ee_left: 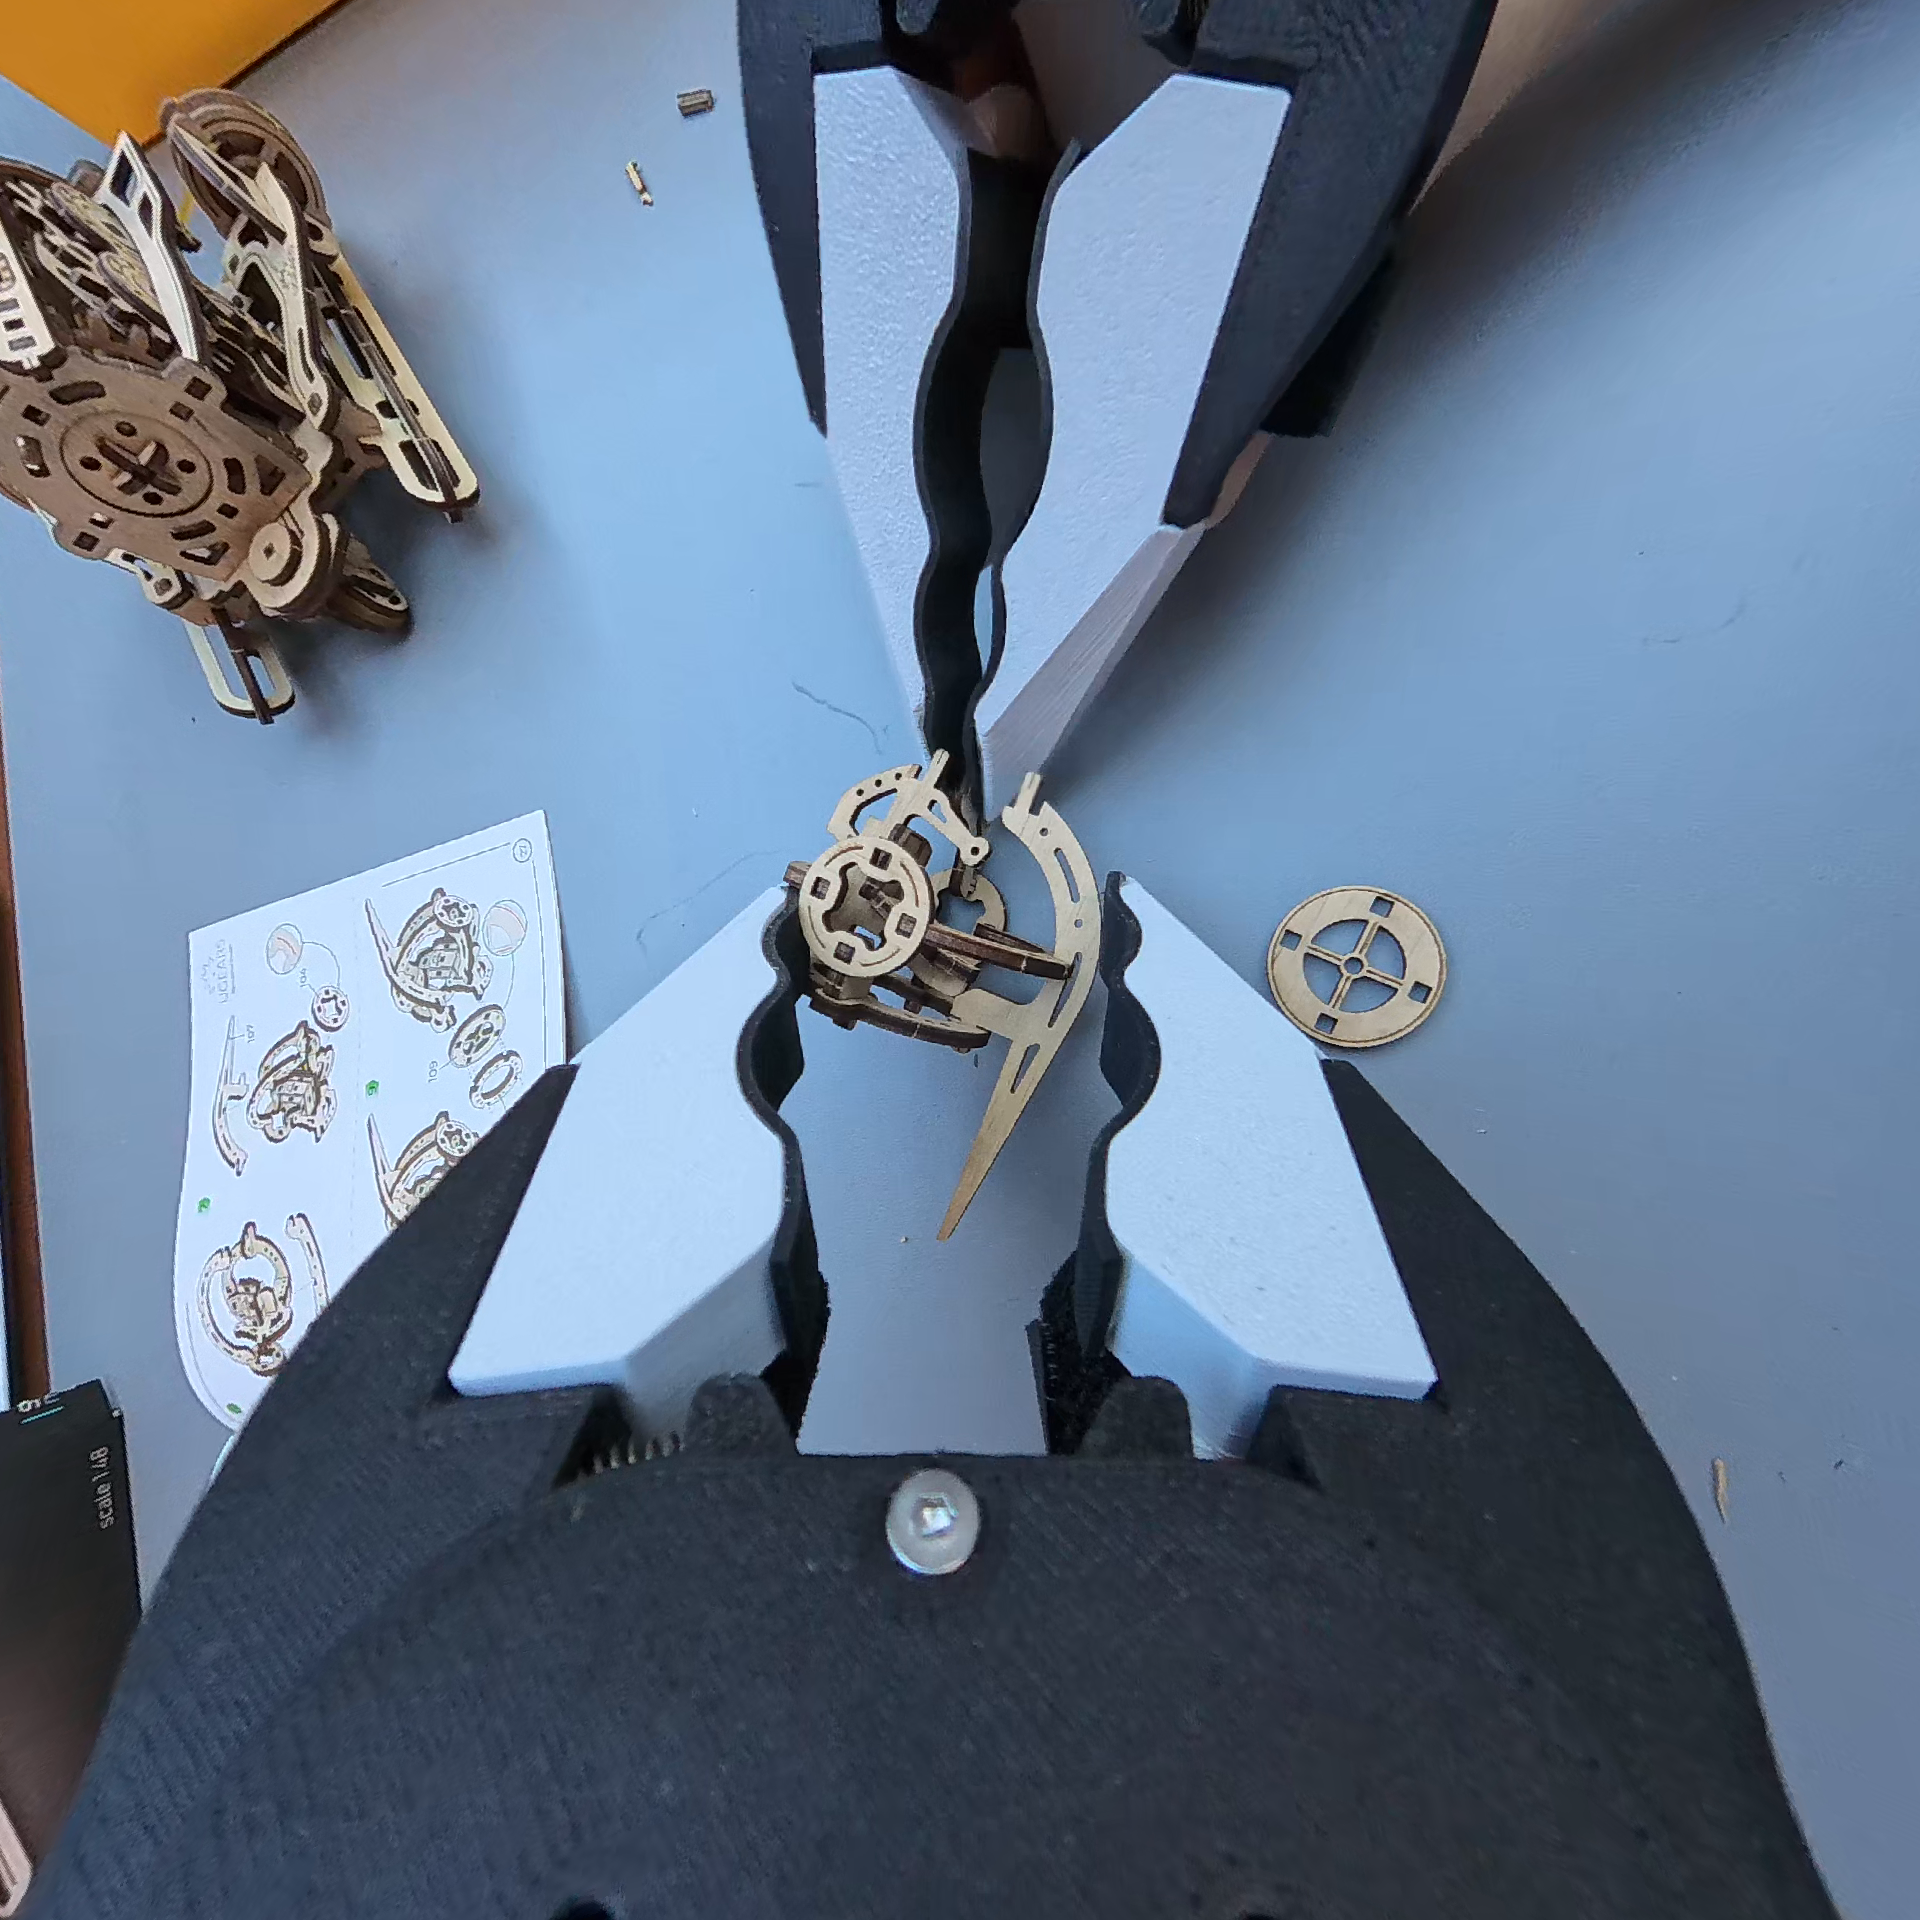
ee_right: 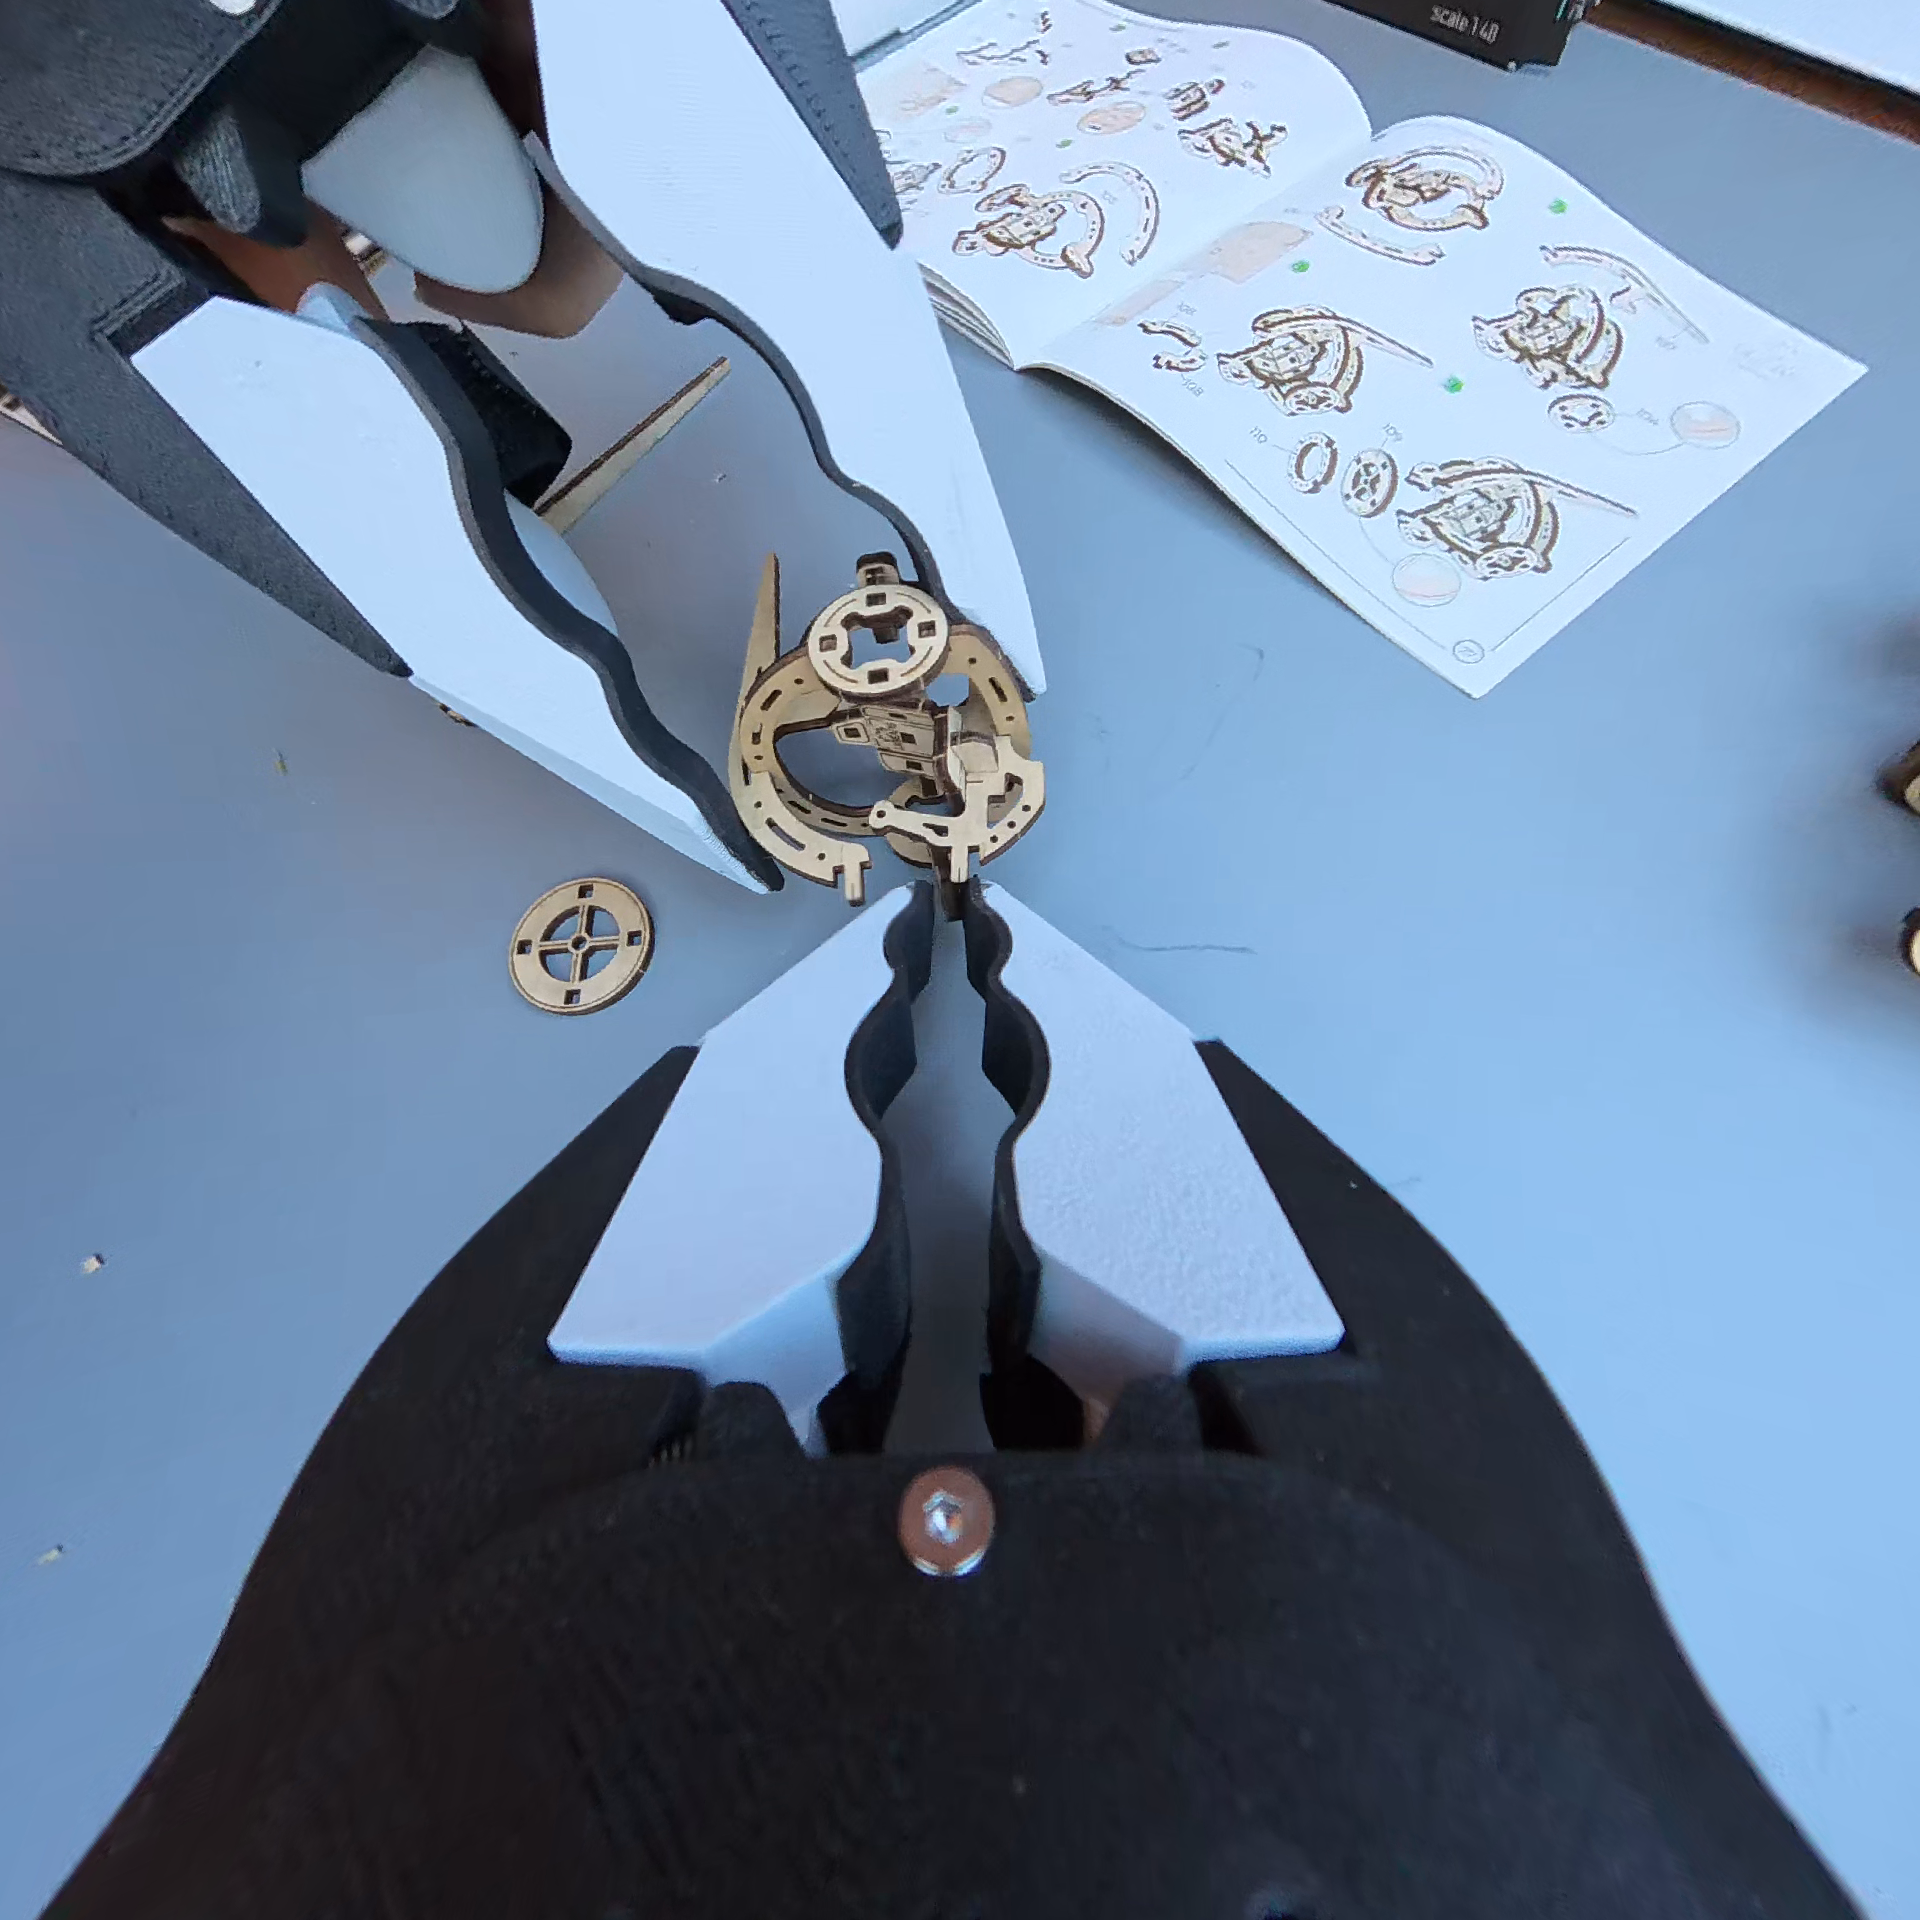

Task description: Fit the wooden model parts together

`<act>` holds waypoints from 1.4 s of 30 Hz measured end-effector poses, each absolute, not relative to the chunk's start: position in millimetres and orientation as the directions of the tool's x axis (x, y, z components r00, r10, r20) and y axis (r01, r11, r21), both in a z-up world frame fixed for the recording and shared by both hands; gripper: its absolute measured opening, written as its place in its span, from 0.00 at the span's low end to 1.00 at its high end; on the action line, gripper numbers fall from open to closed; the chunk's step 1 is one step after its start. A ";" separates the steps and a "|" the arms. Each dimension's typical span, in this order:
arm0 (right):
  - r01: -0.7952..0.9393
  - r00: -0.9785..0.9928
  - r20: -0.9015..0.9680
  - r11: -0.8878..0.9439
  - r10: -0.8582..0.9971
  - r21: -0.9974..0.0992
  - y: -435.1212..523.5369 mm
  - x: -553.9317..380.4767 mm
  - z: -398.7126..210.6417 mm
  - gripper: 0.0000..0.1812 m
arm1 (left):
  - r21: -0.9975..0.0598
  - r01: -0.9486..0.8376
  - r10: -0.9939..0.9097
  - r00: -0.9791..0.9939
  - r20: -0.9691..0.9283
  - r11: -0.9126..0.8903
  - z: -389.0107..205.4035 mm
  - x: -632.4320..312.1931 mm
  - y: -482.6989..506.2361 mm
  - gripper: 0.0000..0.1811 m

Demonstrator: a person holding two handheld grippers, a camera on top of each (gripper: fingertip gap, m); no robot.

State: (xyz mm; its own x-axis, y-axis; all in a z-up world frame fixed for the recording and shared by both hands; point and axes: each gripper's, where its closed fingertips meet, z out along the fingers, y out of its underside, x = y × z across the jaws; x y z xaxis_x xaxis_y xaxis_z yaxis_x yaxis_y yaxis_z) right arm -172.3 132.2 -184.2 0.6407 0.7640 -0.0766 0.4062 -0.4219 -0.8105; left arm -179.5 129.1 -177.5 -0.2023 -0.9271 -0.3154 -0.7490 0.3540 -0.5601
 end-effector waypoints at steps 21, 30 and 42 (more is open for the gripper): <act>0.471 0.654 0.036 -0.370 0.756 -0.801 130.6 -172.9 -187.1 0.01 | -0.566 -0.747 -0.928 -0.192 -0.319 0.349 -177.9 -179.4 128.2 0.31; 0.478 0.665 0.039 -0.384 0.746 -0.790 128.5 -173.9 -189.8 0.01 | -0.574 -0.749 -0.935 -0.178 -0.307 0.331 -177.9 -178.2 129.0 0.31; 0.515 0.663 0.103 -0.352 0.741 -0.781 130.2 -174.1 -190.7 0.03 | -0.566 -0.751 -0.932 -0.186 -0.312 0.340 -178.0 -178.4 129.1 0.31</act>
